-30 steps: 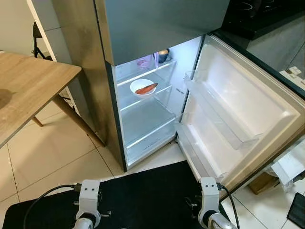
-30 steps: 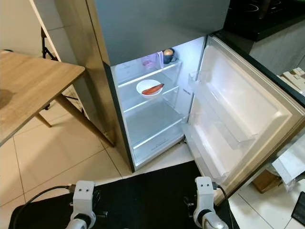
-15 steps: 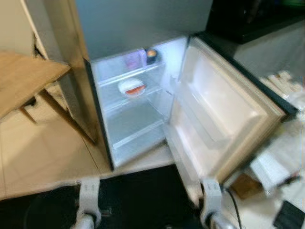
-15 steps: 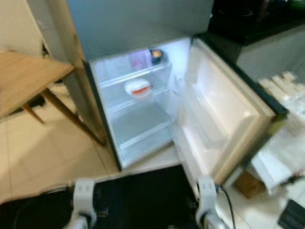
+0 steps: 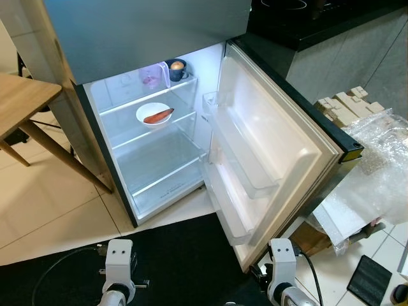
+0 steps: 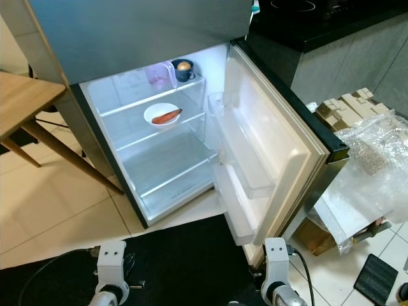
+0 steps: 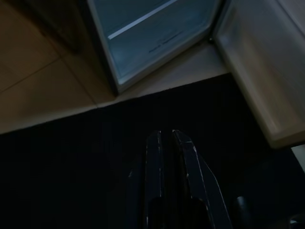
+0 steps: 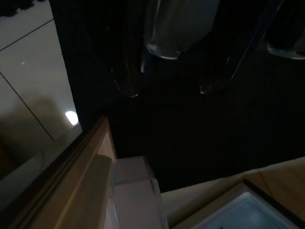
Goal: Restocking fridge
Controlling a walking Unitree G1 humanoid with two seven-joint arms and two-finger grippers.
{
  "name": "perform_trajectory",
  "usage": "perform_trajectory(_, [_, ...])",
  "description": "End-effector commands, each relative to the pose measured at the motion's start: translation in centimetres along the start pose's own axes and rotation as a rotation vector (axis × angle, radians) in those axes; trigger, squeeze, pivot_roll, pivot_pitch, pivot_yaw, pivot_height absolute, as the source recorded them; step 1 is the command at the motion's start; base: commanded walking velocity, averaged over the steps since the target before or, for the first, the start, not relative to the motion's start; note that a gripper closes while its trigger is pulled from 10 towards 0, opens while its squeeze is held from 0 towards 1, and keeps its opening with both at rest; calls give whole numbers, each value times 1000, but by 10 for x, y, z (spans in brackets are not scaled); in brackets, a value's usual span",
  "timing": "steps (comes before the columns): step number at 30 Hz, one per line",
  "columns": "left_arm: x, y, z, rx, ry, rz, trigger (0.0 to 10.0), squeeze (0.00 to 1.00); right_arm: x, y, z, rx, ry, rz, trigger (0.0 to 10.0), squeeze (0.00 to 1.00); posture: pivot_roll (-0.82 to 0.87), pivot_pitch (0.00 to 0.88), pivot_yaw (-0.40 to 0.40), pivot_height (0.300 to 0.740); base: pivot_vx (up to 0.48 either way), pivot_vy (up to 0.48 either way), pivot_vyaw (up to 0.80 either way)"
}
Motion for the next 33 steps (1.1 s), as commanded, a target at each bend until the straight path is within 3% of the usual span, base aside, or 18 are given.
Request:
perform_trajectory(1, [-5,-10,3,45,-49,-74,10000,0,1,-6,10,19,-34,-34,10000,0,-101,128,-9,716,0,0,0])
perform_trajectory(2, [-7,-18,15,137,-130,-158,10000,0,3,-13,25,6,-72,-73,10000,0,-104,129,-8,716,0,0,0])
perform_trajectory(3, [-7,-18,15,137,-130,-158,10000,0,3,-13,25,6,-72,-73,10000,0,-104,129,-8,716,0,0,0])
perform_trajectory(4, [-9,-24,28,201,-211,-219,10000,0,4,-23,43,-4,-125,-126,10000,0,-100,130,-10,716,0,0,0])
perform_trajectory(5, [-9,-24,28,201,-211,-219,10000,0,4,-23,43,-4,-125,-126,10000,0,-100,130,-10,716,0,0,0])
perform_trajectory(10, [-8,-31,59,204,-349,-306,10000,0,0,-51,91,21,-268,-282,10000,0,-96,134,-15,716,0,0,0])
perform_trajectory(11, [-8,-31,59,204,-349,-306,10000,0,0,-51,91,21,-268,-282,10000,0,-96,134,-15,716,0,0,0])
perform_trajectory(14, [-9,-43,75,242,-415,-401,10000,0,-2,-63,116,44,-307,-349,10000,0,-95,137,-18,716,0,0,0])
perform_trajectory(21, [-10,-53,82,271,-449,-451,10000,0,7,-51,105,45,-219,-294,10000,0,-97,139,-20,716,0,0,0])
perform_trajectory(24, [-12,-55,84,265,-455,-464,10000,0,9,-43,73,45,-116,-254,10000,0,-97,142,-20,716,0,0,0])
perform_trajectory(25, [-12,-55,84,265,-455,-464,10000,0,9,-43,73,45,-116,-254,10000,0,-97,142,-20,716,0,0,0])
perform_trajectory(26, [-13,-54,83,267,-450,-469,10000,0,7,-40,53,46,-59,-234,10000,0,-98,142,-20,716,0,0,0])
perform_trajectory(33, [-15,-53,81,276,-441,-481,10000,0,0,-45,24,42,28,-247,10000,0,-103,144,-13,716,0,0,0])
Point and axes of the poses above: a point about 5 cm out from each wrist's last joint towards the gripper, its own x axis pointing out of the wrist towards the gripper, its own z axis along the axis of the wrist's last joint, y = z × x, the point moved 5 cm from there along x, pointing out of the wrist towards the gripper, and after that the axes turned 10 degrees about x, right-handed, at the moved point
